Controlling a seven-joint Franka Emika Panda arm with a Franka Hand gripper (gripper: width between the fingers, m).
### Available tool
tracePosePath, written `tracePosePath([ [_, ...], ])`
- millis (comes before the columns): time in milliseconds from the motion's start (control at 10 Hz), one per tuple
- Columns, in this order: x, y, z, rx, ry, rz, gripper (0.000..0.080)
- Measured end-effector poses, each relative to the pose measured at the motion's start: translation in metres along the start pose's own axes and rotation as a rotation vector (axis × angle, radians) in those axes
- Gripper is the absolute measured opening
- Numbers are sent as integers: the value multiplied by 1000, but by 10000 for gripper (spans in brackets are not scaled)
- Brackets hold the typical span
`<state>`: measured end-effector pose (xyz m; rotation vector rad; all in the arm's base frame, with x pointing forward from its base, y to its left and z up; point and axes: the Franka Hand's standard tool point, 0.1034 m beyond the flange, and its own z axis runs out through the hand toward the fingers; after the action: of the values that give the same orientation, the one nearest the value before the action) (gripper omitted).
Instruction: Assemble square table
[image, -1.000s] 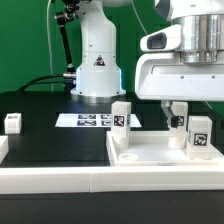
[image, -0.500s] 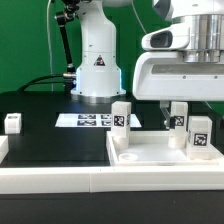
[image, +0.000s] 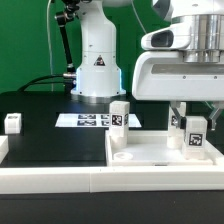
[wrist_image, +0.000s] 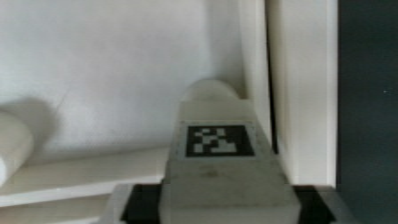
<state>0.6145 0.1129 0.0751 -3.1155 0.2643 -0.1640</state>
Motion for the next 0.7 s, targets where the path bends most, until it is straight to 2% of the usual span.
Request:
tracePosePath([
  [300,0,1,0,-2,0,177,288],
  [700,2,19,0,-29,15,411,291],
])
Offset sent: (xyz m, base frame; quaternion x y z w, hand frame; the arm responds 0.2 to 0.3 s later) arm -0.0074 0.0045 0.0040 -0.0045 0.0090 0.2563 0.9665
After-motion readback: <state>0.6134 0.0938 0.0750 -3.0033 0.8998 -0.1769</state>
